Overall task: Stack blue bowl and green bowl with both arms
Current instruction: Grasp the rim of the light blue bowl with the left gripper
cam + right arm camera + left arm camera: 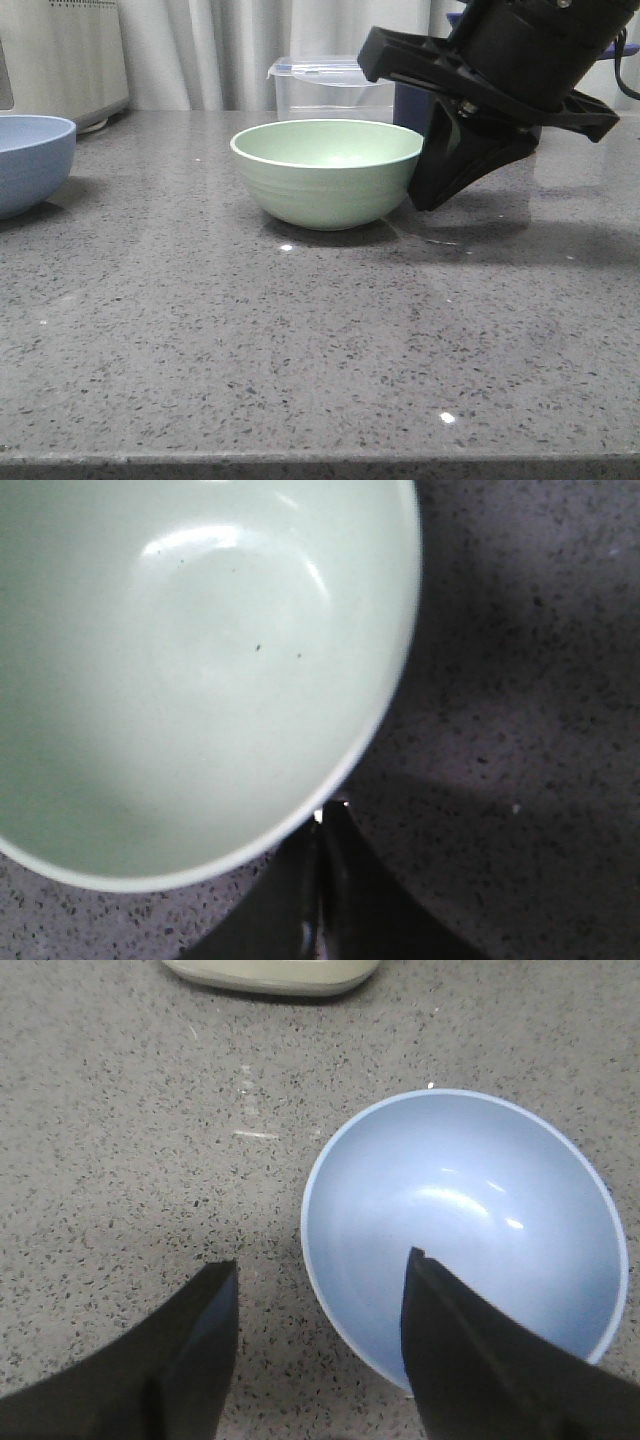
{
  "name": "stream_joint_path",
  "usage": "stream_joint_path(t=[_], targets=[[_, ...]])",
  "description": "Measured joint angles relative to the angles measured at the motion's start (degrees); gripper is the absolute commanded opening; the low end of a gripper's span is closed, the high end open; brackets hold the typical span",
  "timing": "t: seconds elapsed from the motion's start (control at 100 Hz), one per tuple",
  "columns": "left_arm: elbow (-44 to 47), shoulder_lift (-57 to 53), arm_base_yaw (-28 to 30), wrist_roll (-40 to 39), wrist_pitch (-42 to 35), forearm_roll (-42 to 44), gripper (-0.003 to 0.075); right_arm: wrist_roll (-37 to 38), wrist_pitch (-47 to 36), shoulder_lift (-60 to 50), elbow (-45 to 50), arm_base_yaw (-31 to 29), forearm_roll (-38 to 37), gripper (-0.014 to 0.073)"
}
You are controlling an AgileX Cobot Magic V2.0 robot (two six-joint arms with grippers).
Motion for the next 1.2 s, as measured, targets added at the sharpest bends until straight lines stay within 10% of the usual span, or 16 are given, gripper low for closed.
stream_joint_path(t=[0.58, 0.9, 1.2], targets=[[-12.0, 21.4, 0.0, 1.5, 9.3, -2.4, 0.0357, 0.0, 0.0, 0.0, 0.0, 0.0, 0.0, -0.003], [-12.0, 21.5, 0.0, 1.5, 9.3, -1.9, -0.0021, 0.0, 0.0, 0.0, 0.0, 0.0, 0.0, -0.003], [-12.2, 21.5, 0.0, 2.0, 9.6, -1.8, -0.002, 0.0, 0.0, 0.0, 0.0, 0.0, 0.0, -0.003]])
